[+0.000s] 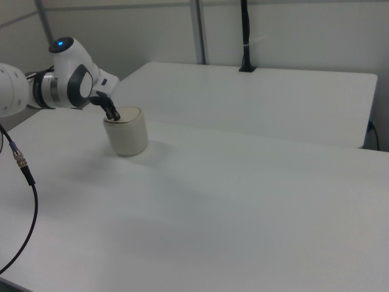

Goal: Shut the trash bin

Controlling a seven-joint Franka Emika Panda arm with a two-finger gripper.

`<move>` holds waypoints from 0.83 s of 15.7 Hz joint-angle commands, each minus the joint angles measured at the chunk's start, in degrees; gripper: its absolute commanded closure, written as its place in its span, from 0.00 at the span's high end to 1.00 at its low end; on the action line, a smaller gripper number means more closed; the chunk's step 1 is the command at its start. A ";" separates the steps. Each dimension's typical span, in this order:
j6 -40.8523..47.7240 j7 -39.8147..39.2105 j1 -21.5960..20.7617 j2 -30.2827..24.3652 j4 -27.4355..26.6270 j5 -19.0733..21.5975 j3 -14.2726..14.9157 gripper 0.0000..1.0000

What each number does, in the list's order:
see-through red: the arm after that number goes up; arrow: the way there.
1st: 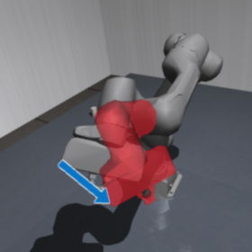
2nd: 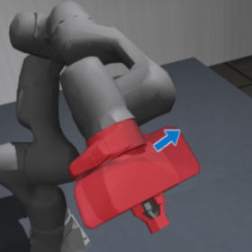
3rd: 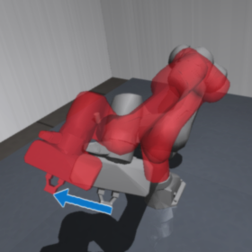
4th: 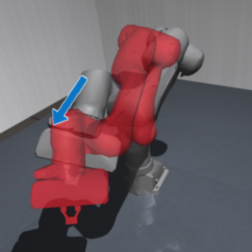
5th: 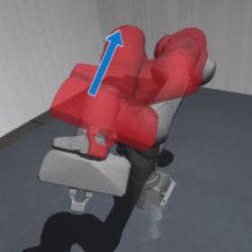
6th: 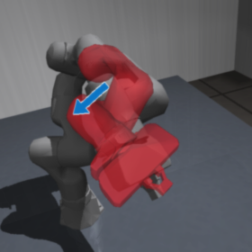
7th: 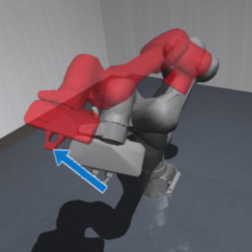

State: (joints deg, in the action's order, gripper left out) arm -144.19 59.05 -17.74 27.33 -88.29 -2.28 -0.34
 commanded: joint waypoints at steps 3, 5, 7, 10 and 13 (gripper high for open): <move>1.37 -0.60 0.78 0.18 -1.97 -1.93 -1.24 0.00; 1.46 -0.60 0.78 0.01 -1.89 -1.93 -1.24 0.00; 1.89 -0.60 0.96 -1.13 -1.71 -1.85 -1.24 0.00; 8.29 -1.04 2.09 -6.39 -1.45 -1.41 -1.33 0.00; 18.30 -4.89 4.02 -12.11 -1.45 -1.06 -2.03 0.00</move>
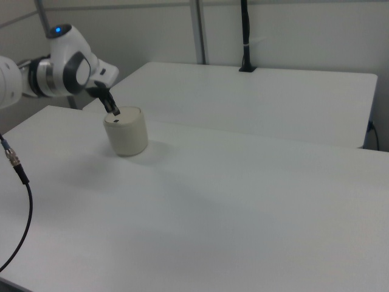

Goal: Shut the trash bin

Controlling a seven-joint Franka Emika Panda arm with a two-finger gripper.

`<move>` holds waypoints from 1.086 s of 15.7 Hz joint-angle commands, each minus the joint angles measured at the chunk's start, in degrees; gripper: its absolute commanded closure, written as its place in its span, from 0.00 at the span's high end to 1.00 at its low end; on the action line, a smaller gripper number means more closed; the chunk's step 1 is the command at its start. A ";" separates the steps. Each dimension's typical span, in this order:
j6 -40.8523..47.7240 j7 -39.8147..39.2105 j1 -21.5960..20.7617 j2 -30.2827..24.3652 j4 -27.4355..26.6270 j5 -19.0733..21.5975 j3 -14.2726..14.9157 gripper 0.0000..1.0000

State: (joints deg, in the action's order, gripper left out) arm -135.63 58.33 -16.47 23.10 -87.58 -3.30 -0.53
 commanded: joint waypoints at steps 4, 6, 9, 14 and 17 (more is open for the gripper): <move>25.38 -11.47 7.06 -16.14 -2.51 1.79 -3.78 0.82; 32.41 -14.89 8.03 -20.18 -3.38 3.55 -3.87 1.00; 39.45 -26.21 9.79 -25.19 -6.71 4.96 -3.87 1.00; 43.42 -44.06 16.63 -31.53 -10.77 9.18 -3.34 1.00; 43.26 -48.21 19.63 -30.14 -8.58 8.57 -3.17 1.00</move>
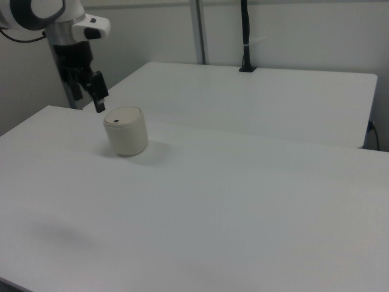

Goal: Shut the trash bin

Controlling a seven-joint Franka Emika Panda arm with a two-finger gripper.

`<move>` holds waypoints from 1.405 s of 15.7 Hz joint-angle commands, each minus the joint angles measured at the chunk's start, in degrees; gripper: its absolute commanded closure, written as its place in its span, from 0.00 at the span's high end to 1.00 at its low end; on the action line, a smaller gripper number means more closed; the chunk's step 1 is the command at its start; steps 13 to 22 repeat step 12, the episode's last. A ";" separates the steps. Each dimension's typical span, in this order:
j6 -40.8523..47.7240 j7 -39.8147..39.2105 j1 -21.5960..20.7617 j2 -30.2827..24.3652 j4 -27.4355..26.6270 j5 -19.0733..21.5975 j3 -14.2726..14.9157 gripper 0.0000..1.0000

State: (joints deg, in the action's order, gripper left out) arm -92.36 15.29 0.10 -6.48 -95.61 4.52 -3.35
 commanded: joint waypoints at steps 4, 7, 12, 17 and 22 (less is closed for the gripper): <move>-0.19 -10.72 3.59 2.60 2.27 -5.46 -0.86 1.00; -0.19 -11.87 3.42 4.10 3.05 -9.87 -1.22 1.00; 0.07 -11.78 3.24 5.07 5.08 -9.53 -1.13 1.00; 0.07 -11.78 3.24 5.07 5.08 -9.53 -1.13 1.00; 0.07 -11.78 3.24 5.07 5.08 -9.53 -1.13 1.00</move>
